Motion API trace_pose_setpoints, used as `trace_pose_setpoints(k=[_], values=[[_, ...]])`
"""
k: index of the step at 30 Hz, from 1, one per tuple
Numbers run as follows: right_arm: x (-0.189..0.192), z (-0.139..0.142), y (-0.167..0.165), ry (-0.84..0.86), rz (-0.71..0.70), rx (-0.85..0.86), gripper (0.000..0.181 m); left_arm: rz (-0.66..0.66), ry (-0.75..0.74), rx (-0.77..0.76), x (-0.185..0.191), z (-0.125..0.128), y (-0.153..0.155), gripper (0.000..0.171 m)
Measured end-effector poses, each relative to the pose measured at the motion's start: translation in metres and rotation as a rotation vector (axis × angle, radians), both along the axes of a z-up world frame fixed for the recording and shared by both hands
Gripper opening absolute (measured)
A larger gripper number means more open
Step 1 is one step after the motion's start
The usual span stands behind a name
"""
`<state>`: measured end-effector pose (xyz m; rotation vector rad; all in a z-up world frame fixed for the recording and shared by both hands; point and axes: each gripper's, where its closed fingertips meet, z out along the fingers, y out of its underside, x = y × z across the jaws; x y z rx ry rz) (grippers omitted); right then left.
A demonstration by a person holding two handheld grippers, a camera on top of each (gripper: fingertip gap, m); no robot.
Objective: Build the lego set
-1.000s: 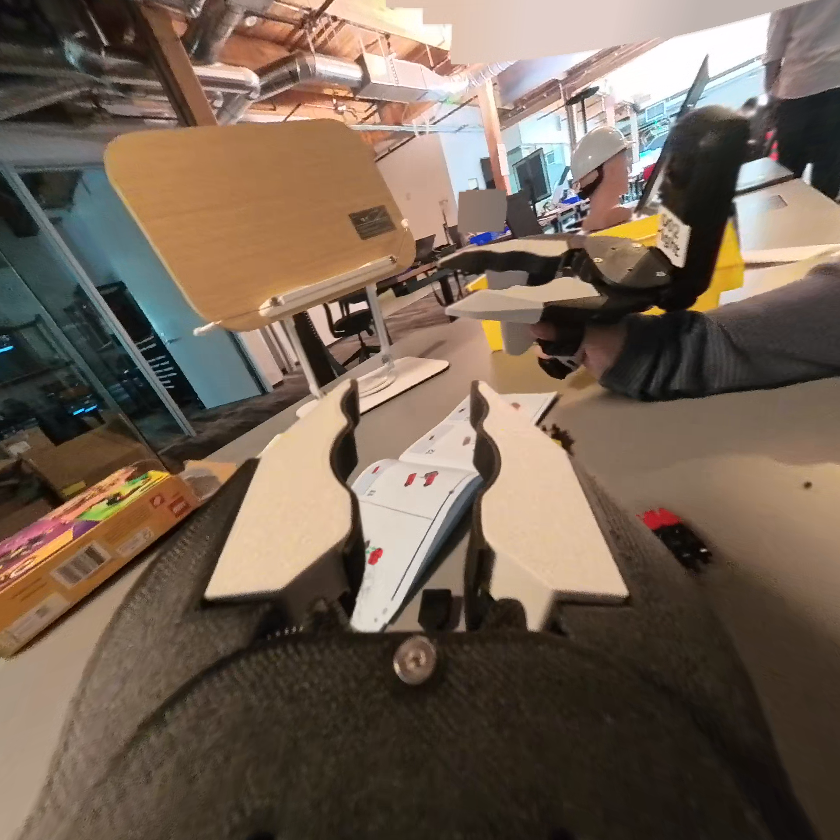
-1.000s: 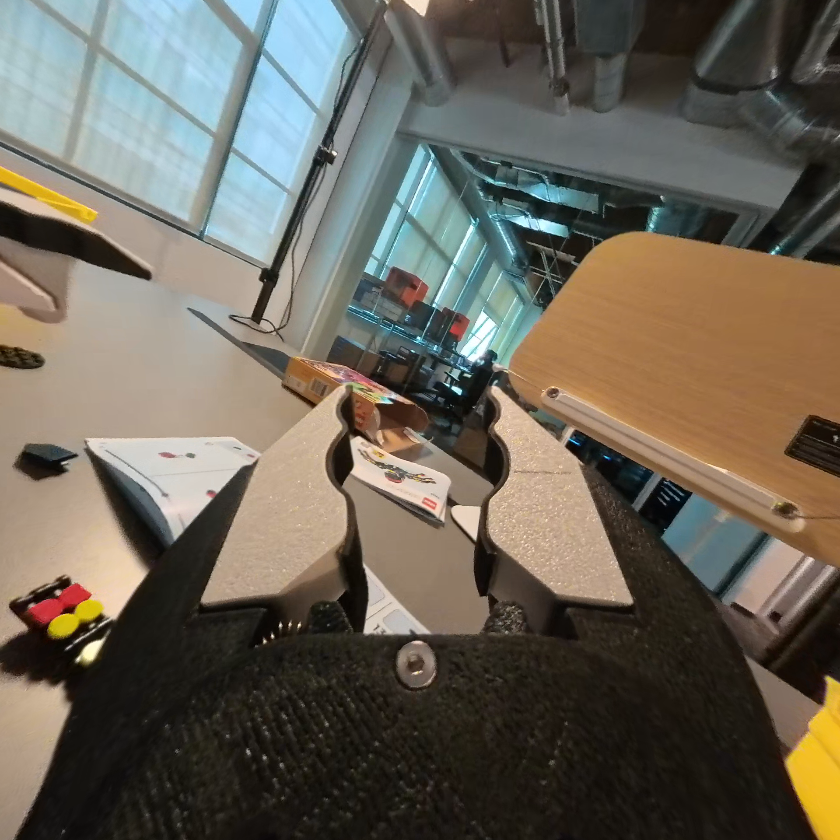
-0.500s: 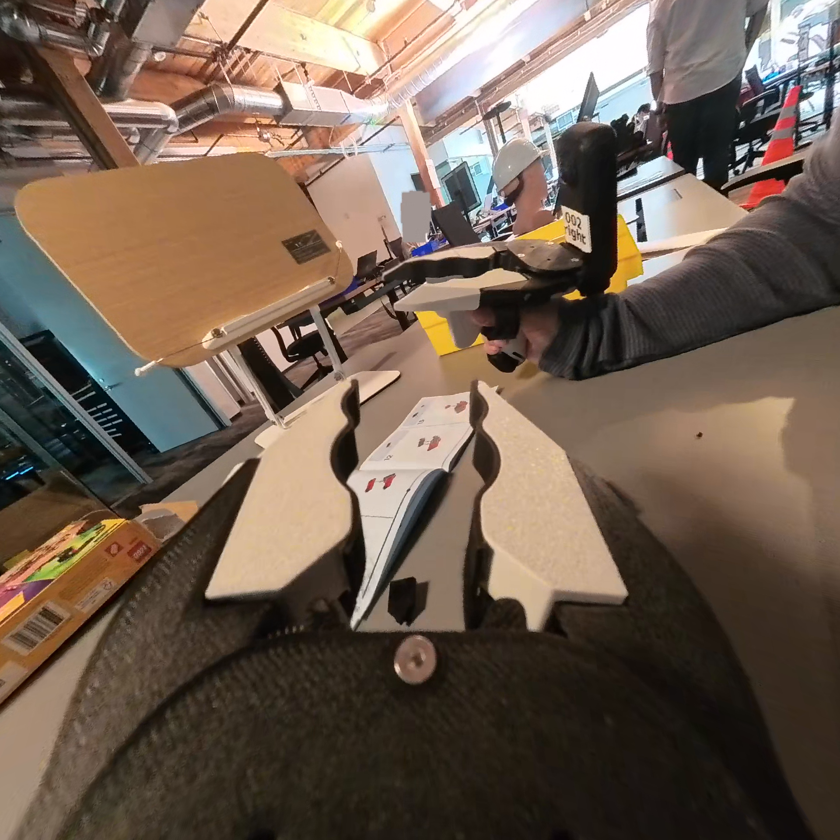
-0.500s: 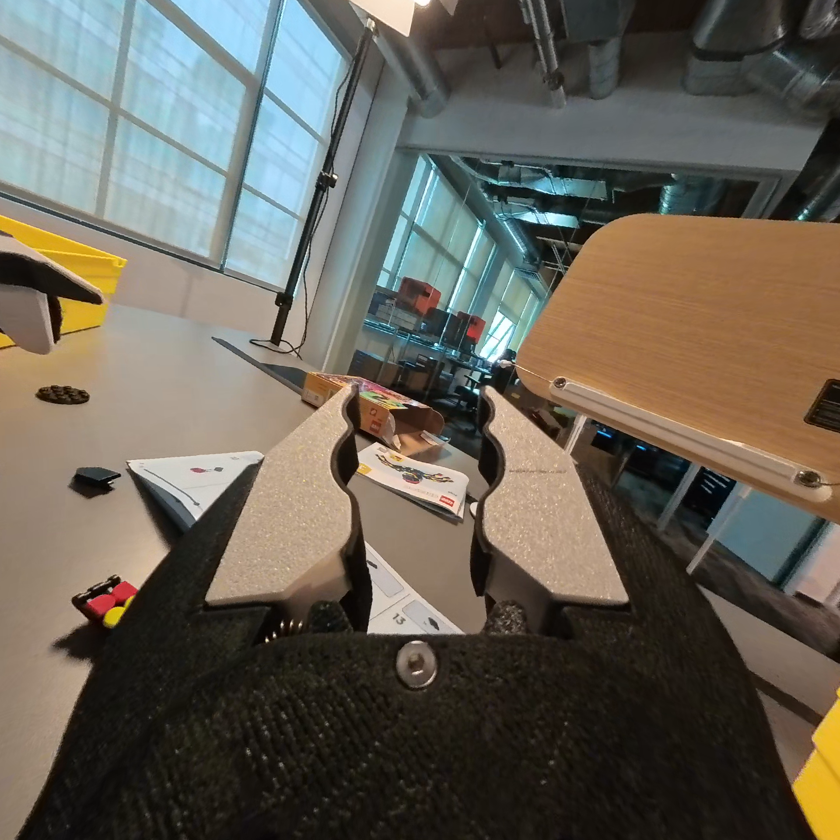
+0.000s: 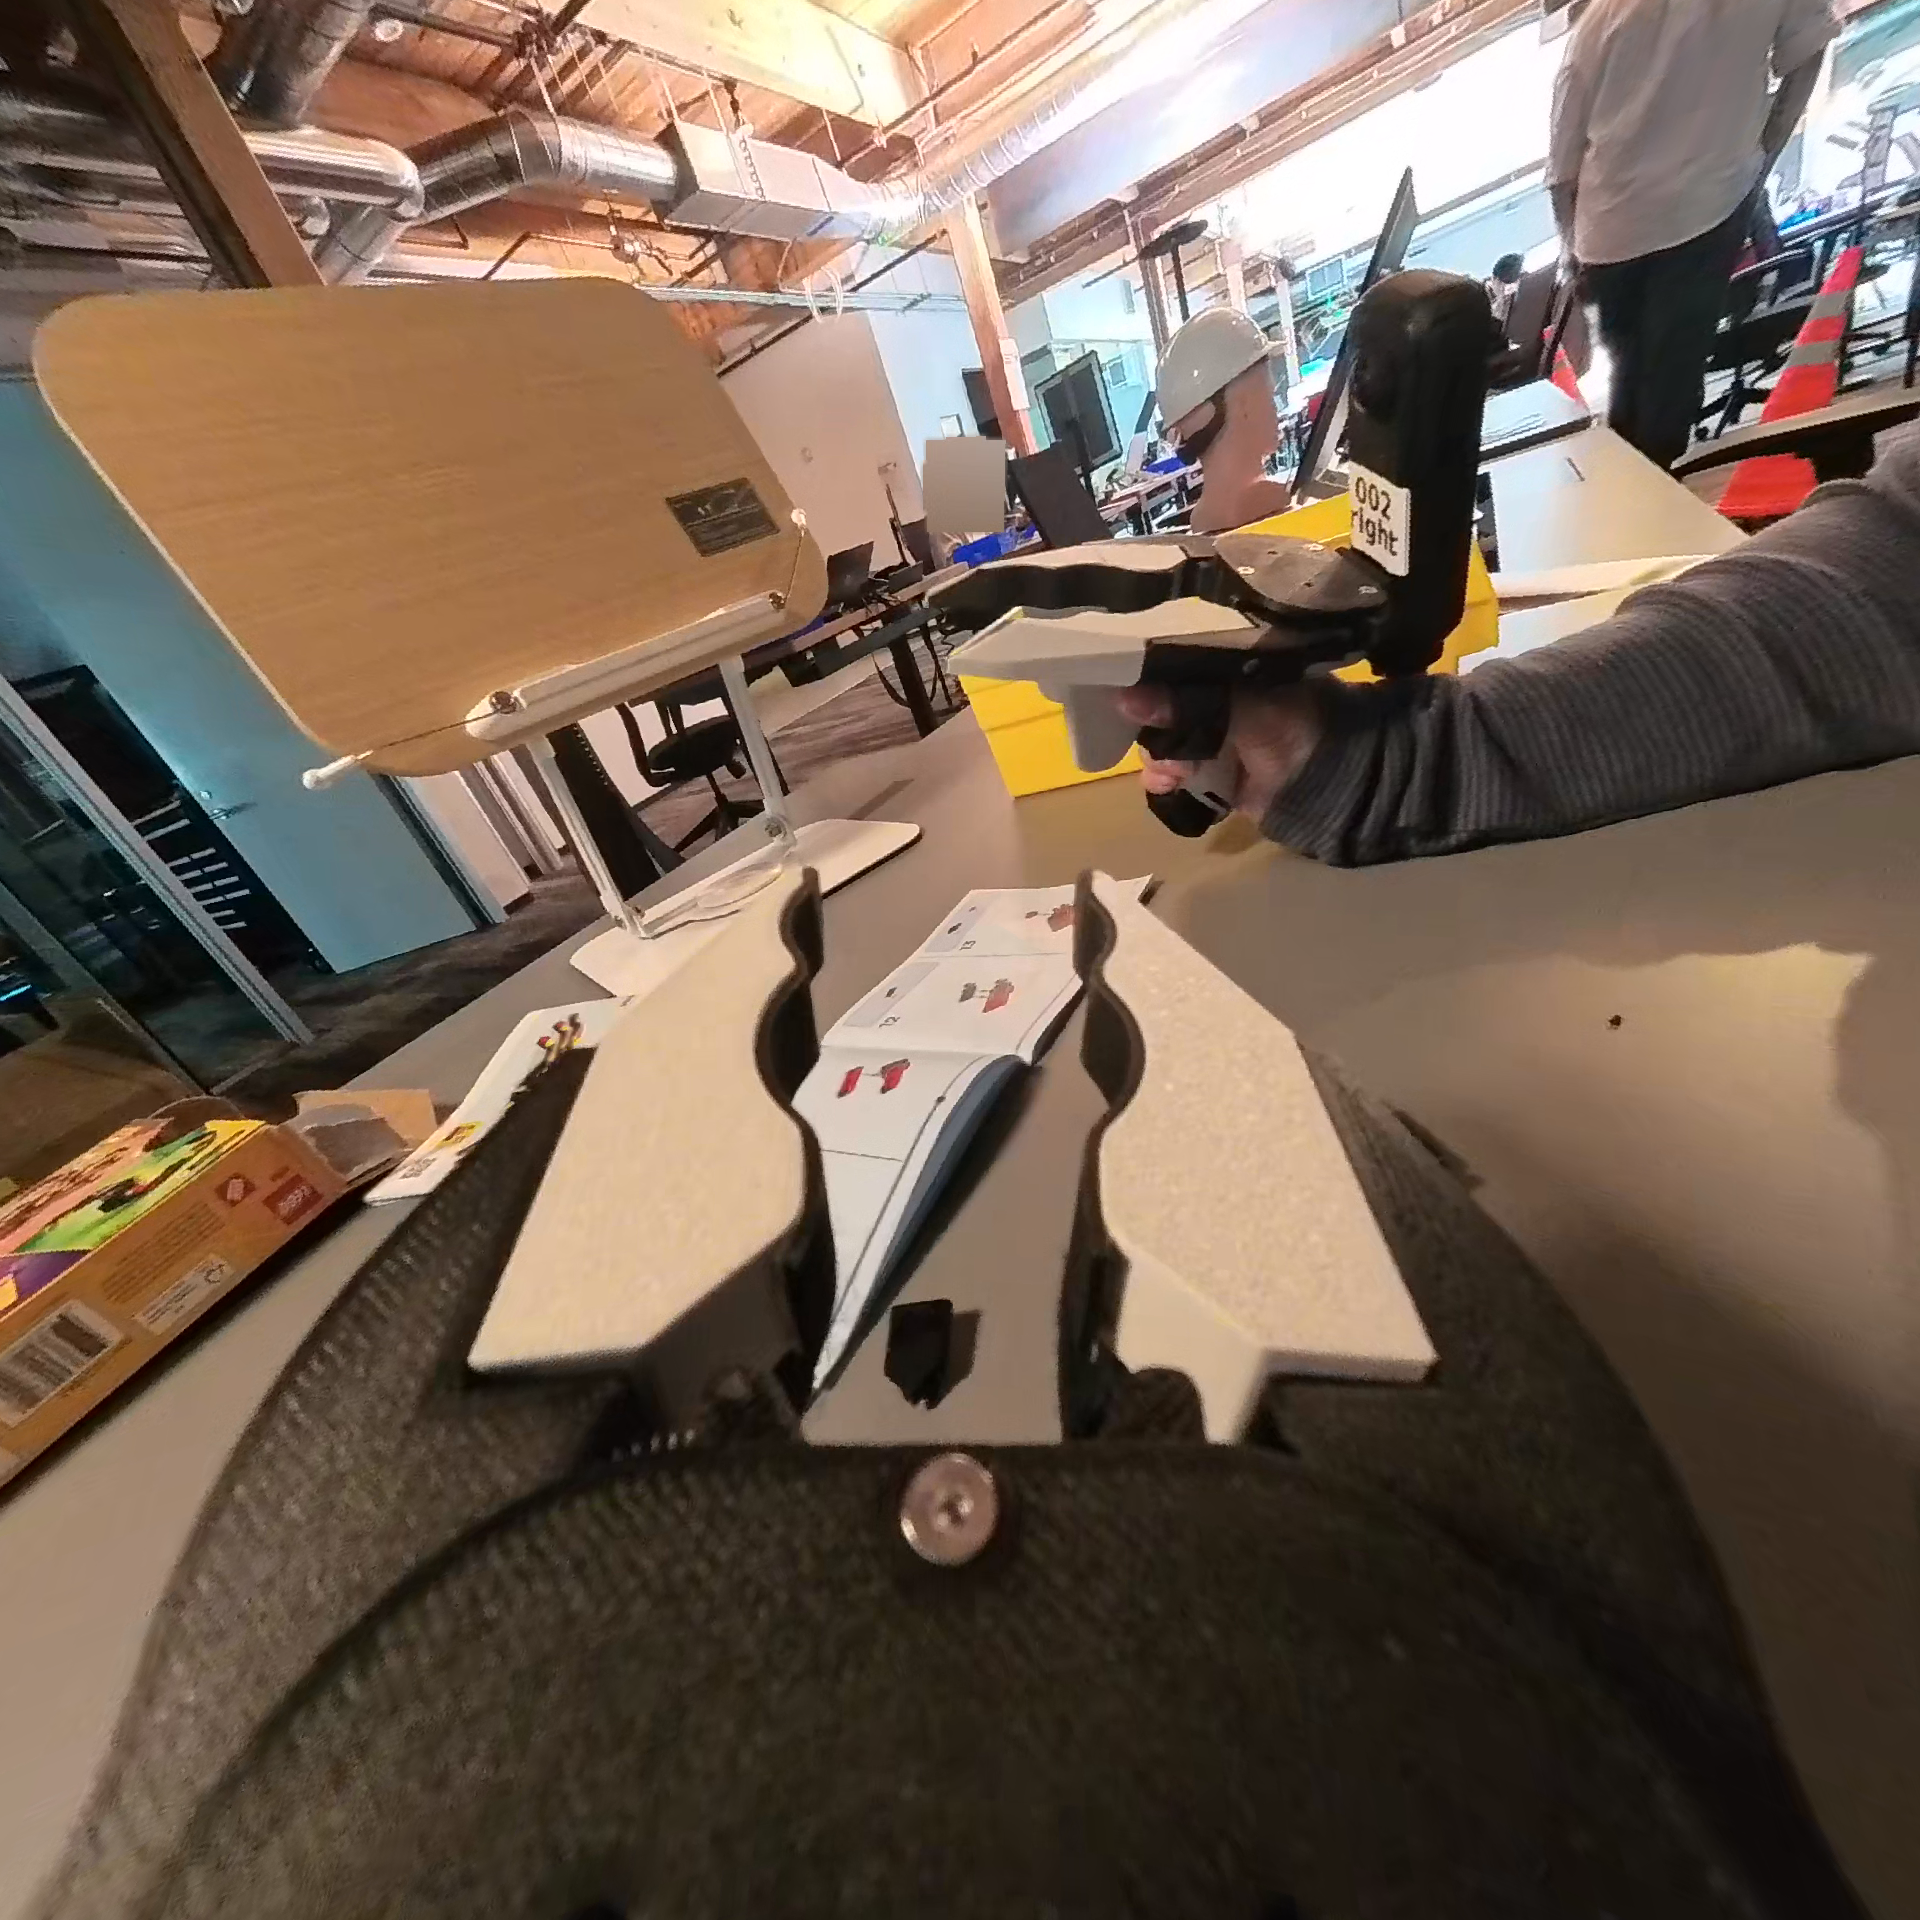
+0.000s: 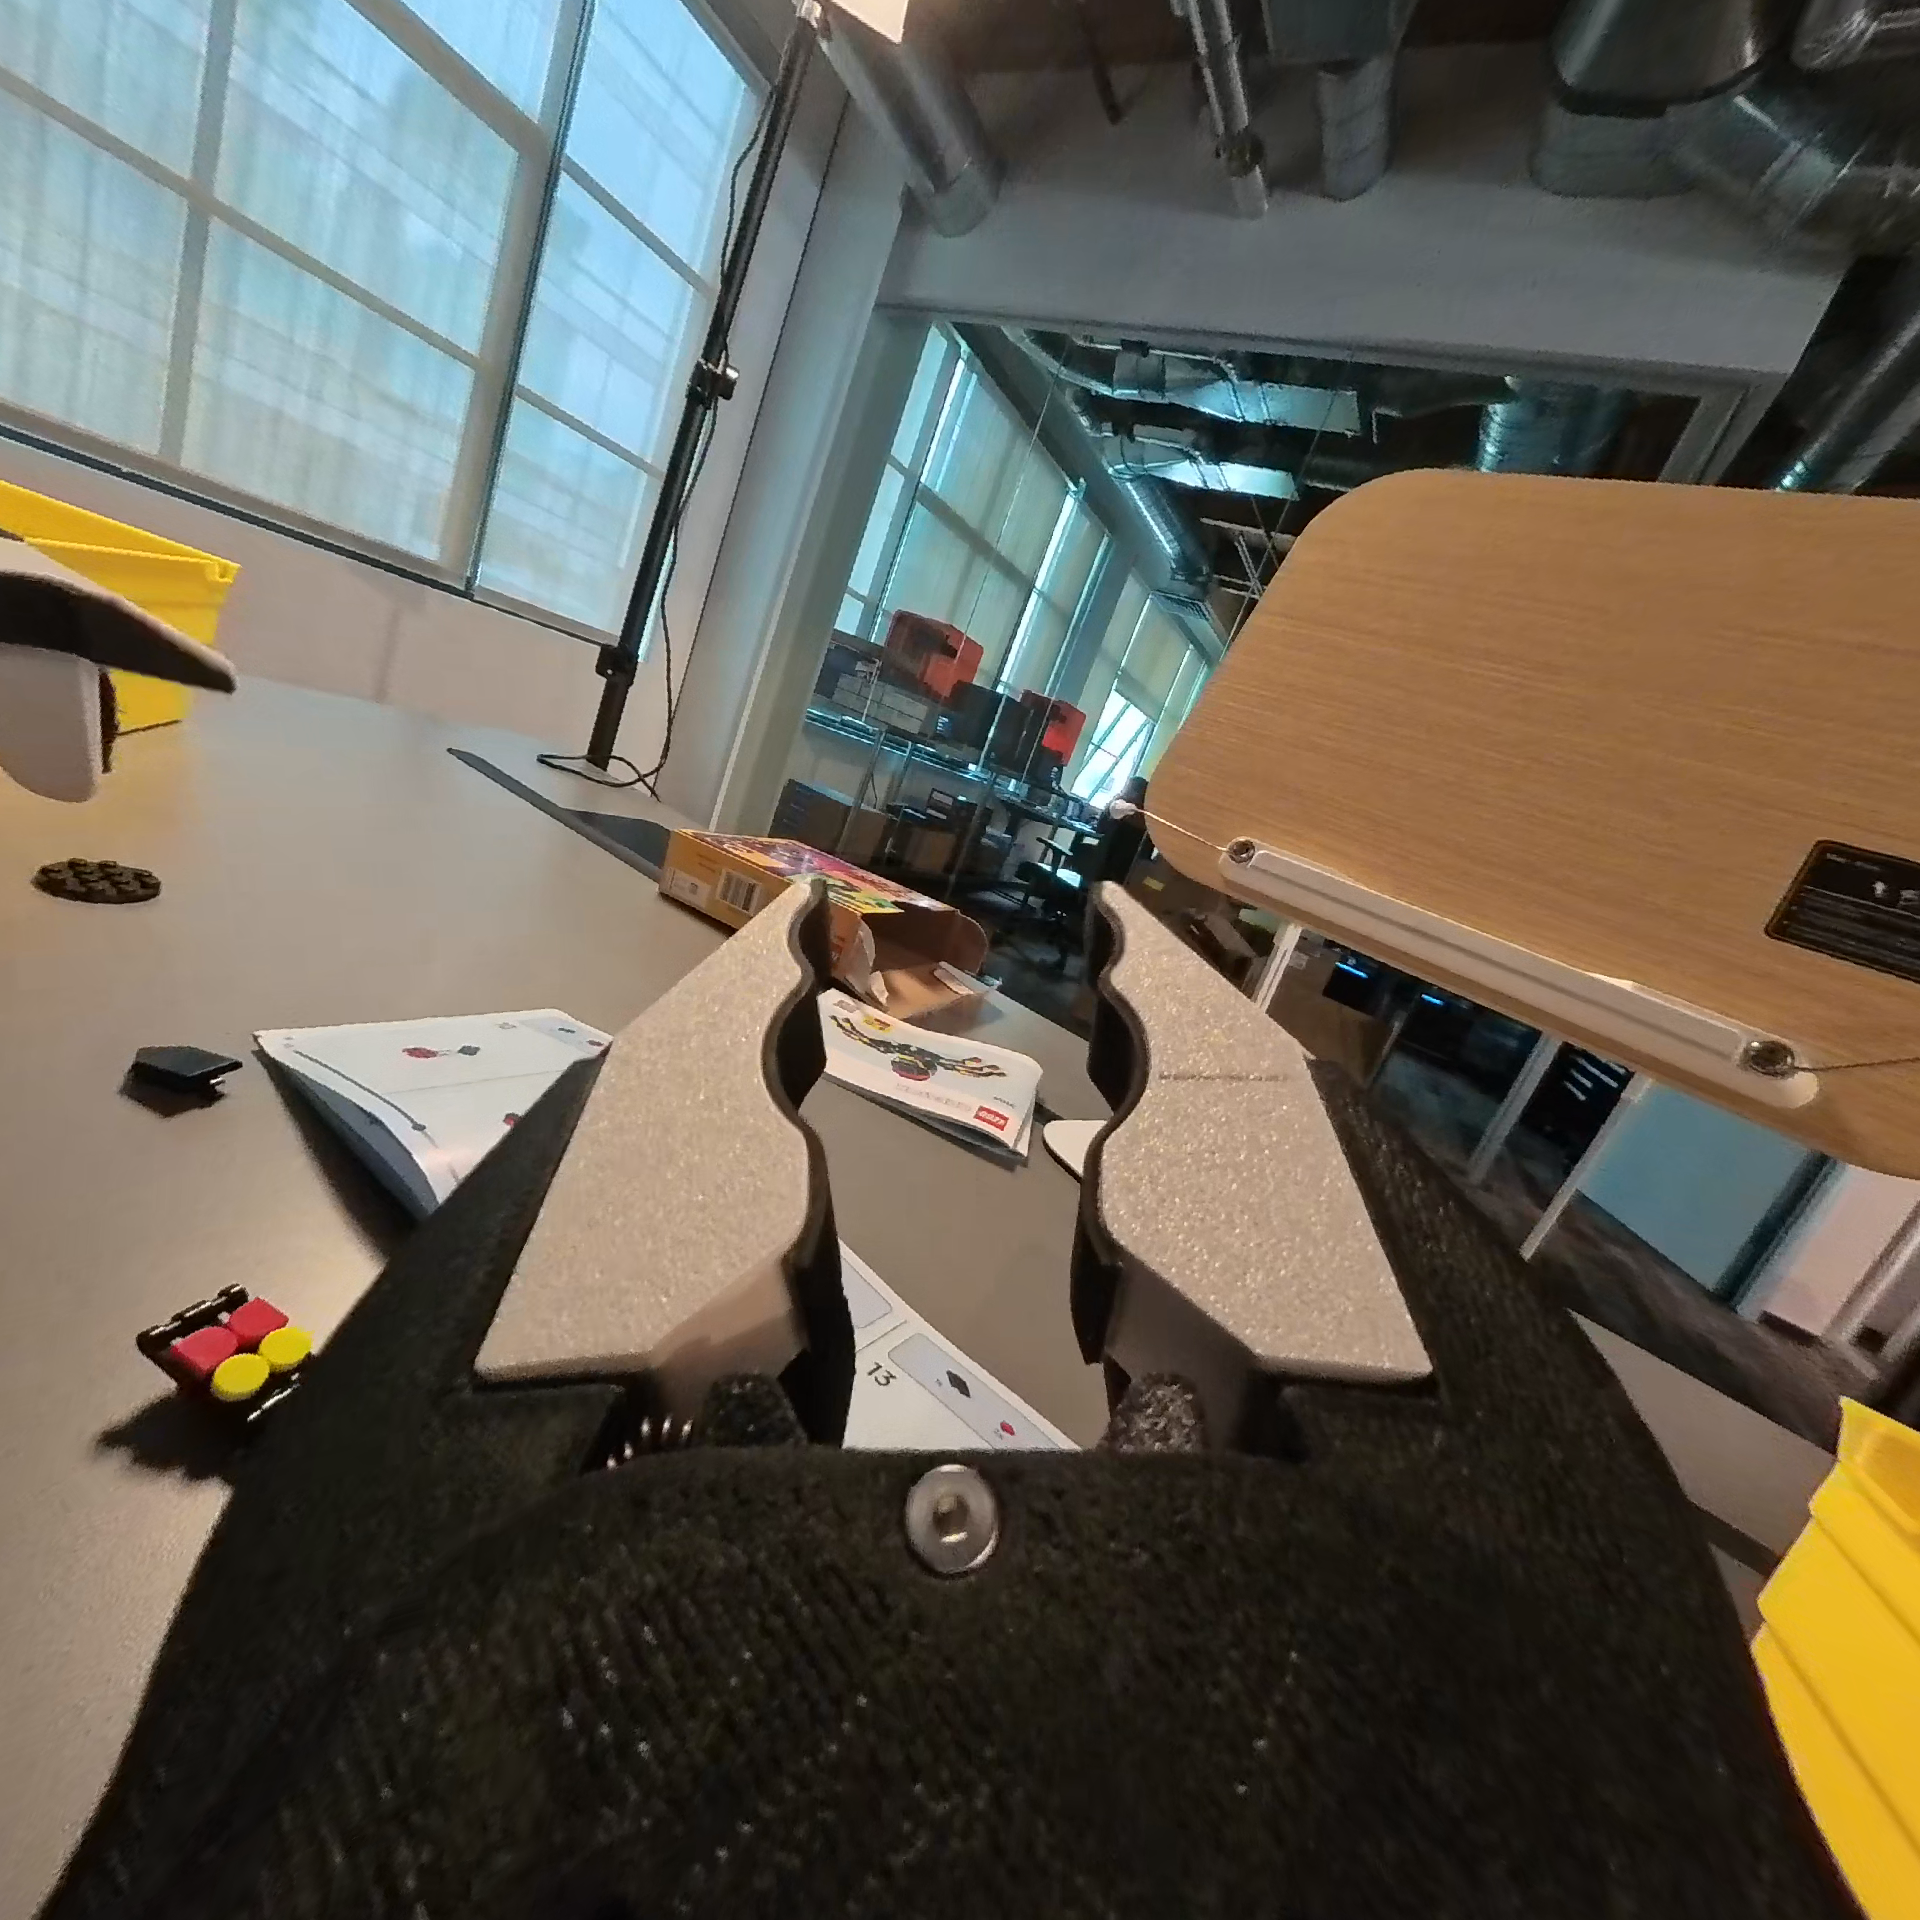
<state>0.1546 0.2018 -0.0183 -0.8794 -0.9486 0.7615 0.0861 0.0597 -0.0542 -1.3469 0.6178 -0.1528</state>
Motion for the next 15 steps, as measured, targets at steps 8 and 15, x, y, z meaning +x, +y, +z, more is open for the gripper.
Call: trace_pose_setpoints(k=[8,15], values=[[-0.0035,-0.0027,-0.0032,-0.013,0.024,0.002,0.045,0.000,0.015,0.001,0.0006,-0.0007,0.0000,0.048],[-0.0046,-0.0034,-0.0050,-0.019,0.031,0.009,0.043,0.004,-0.002,-0.011,-0.0022,-0.0003,0.0017,0.048]])
